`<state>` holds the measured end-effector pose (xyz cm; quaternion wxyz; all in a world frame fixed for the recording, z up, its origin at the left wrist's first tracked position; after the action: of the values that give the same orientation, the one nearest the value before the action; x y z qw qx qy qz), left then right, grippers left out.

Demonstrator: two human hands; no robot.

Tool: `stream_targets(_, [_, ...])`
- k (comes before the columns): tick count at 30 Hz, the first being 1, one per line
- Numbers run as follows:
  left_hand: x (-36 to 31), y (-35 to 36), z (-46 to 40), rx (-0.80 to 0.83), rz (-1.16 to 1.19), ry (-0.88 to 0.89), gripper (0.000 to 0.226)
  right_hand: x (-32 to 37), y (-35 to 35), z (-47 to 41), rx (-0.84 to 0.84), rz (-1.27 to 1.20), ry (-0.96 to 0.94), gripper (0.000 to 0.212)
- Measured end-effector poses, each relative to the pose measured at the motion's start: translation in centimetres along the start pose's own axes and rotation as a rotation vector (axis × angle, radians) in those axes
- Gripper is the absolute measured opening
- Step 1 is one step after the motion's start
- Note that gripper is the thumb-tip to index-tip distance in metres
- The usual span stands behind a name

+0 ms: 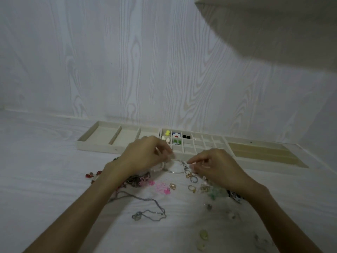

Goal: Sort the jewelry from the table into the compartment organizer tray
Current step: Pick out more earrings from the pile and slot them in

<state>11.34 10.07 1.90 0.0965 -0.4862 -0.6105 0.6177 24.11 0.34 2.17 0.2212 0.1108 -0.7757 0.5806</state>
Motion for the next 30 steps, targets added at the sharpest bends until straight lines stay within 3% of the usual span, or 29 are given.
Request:
stream_targets(3, [-0.7,2.5,2.0,0.098,0.113,0.066,0.015,-0.8,-0.4,0.9,-0.083,-0.013,0.01,0.014])
stream_targets(6, [-0.8,4.3,3.0,0.185,0.064,0.047,0.021,-0.5,0.1,1.8,-0.076,0.029,-0.024,0.013])
stream_targets(13, [-0.9,4.1,2.7,0.127,-0.111,0.053,0.01,1.7,1.6,2.2,-0.101,0.078,-0.126,0.016])
stream_targets(16, [-0.1,3.9,2.7,0.086,0.059,0.021,0.006,2.3,2.7,2.5,-0.085,0.091,-0.129,0.021])
stream_targets(19, [0.1,3.4,2.7,0.031,0.326,-0.033,0.01,2.4,3.2,2.6,-0.087,-0.126,-0.075,0.025])
stream_targets(25, [0.8,3.0,3.0,-0.031,0.64,-0.23,0.021,3.0,0.8,3.1,-0.298,-0.451,-0.099,0.039])
stream_targets(30, [0.3,3.2,3.5,-0.021,0.76,-0.283,0.021,2.5,0.0,3.4,-0.335,-0.637,-0.079,0.019])
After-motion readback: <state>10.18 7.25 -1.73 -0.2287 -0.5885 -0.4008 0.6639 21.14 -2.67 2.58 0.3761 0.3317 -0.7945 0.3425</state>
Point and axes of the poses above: each hand's wrist, its own z-axis away from the middle knuckle, its own y-axis out of the palm, x = y × z, the point moved 10 cm from there along -z, towards the middle knuckle, and after that the axes turned 3 degrees about -x, right-handed, at the moved point
